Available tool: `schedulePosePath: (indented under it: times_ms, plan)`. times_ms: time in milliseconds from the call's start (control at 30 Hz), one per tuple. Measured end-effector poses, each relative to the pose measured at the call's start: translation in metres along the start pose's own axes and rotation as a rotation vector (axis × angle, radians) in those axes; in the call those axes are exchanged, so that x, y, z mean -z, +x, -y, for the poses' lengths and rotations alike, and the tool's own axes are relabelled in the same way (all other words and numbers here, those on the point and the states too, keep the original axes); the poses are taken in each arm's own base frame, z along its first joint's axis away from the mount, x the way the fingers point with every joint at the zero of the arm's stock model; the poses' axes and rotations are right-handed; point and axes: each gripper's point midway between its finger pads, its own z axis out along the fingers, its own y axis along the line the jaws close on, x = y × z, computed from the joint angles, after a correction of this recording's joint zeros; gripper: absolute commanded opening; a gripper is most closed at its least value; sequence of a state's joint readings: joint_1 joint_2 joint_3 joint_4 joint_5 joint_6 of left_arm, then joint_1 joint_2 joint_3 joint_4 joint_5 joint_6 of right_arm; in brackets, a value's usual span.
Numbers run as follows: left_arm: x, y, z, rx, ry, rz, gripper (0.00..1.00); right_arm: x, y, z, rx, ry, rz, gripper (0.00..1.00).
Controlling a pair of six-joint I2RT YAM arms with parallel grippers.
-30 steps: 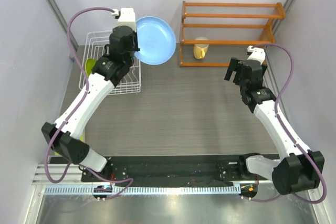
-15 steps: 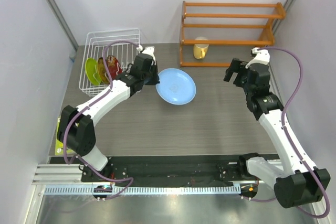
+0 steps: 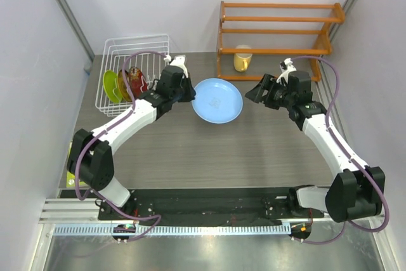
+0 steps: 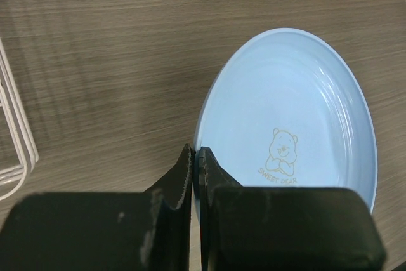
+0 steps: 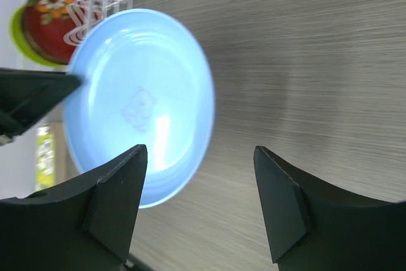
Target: Unload the plates from the dish rack
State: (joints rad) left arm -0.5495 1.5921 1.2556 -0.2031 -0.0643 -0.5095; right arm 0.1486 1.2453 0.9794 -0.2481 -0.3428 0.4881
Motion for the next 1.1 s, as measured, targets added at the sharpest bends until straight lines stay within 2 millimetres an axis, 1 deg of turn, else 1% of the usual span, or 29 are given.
schedulePosePath:
  times_ms: [133, 233, 300, 433, 533, 600, 700, 733, 800, 833, 867, 900, 933, 1000, 1033, 1100]
  plan:
    - [-0.001, 0.001, 0.002, 0.010, 0.014, 0.003, 0.00, -0.003, 0.001, -0.018, -0.039, -0.105, -0.029, 0.75]
    - [-0.002, 0.002, 0.004, 0.015, 0.024, 0.007, 0.00, -0.008, 0.006, -0.022, -0.063, -0.149, -0.063, 0.75]
    - [-0.002, 0.002, 0.004, 0.017, 0.030, 0.006, 0.00, -0.015, 0.013, -0.022, -0.086, -0.165, -0.099, 0.75]
    - [0.000, 0.000, 0.006, 0.020, 0.038, 0.017, 0.00, -0.026, 0.027, -0.013, -0.128, -0.155, -0.153, 0.75]
    - [0.005, -0.004, 0.008, 0.028, 0.045, 0.031, 0.00, -0.031, 0.032, -0.009, -0.145, -0.150, -0.172, 0.75]
    - [0.008, -0.007, 0.009, 0.033, 0.051, 0.040, 0.00, -0.034, 0.034, -0.008, -0.154, -0.155, -0.181, 0.70]
    - [0.010, -0.012, 0.013, 0.037, 0.068, 0.058, 0.00, -0.040, 0.039, -0.009, -0.172, -0.190, -0.192, 0.59]
    - [0.010, -0.013, 0.014, 0.039, 0.073, 0.061, 0.00, -0.042, 0.041, -0.011, -0.183, -0.210, -0.194, 0.50]
    - [0.009, -0.012, 0.016, 0.044, 0.087, 0.063, 0.00, -0.047, 0.046, -0.012, -0.207, -0.244, -0.205, 0.37]
    - [0.009, -0.011, 0.017, 0.046, 0.093, 0.061, 0.00, -0.050, 0.048, -0.013, -0.225, -0.265, -0.214, 0.20]
    - [0.009, -0.010, 0.018, 0.048, 0.098, 0.059, 0.00, -0.053, 0.050, -0.014, -0.240, -0.283, -0.219, 0.11]
    - [0.009, -0.009, 0.019, 0.053, 0.103, 0.054, 0.00, -0.055, 0.052, -0.015, -0.256, -0.299, -0.228, 0.04]
    - [0.009, -0.008, 0.018, 0.054, 0.102, 0.053, 0.00, -0.058, 0.053, -0.014, -0.274, -0.301, -0.226, 0.01]
    - [0.009, -0.009, 0.021, 0.062, 0.118, 0.058, 0.41, -0.061, 0.055, -0.009, -0.295, -0.294, -0.222, 0.01]
    - [0.008, -0.010, 0.022, 0.063, 0.120, 0.063, 0.57, -0.061, 0.056, -0.008, -0.302, -0.292, -0.222, 0.01]
    - [0.008, -0.011, 0.022, 0.065, 0.113, 0.071, 0.68, -0.060, 0.054, -0.005, -0.304, -0.286, -0.212, 0.01]
